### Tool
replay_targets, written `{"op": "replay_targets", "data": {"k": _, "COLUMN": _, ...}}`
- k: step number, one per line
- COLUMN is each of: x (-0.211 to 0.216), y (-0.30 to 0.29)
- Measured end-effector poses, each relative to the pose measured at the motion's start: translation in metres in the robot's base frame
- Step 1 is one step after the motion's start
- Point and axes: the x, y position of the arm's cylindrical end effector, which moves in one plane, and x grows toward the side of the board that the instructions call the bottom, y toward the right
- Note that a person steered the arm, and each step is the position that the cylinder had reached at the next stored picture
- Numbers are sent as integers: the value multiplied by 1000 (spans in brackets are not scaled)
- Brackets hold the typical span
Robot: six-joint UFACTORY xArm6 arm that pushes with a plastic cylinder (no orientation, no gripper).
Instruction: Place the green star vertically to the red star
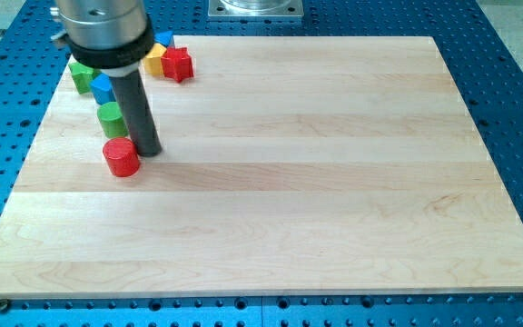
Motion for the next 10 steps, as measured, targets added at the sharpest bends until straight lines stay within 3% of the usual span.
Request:
{"op": "replay_targets", "data": {"k": 1, "x": -14, "y": 27}}
{"op": "replay_targets", "data": {"k": 3, "x": 37, "y": -11}}
{"op": "replay_targets", "data": {"k": 4, "x": -11, "y": 27}}
{"op": "replay_targets", "data": {"k": 5, "x": -87, "y": 29}}
{"op": "replay_targets", "data": {"k": 6, "x": -43, "y": 23}}
{"op": "replay_targets", "data": {"k": 7, "x": 64, "y": 7}}
{"op": "replay_targets", "data": {"k": 8, "x": 88, "y": -135}}
{"op": "replay_targets", "data": {"k": 10, "x": -79, "y": -162}}
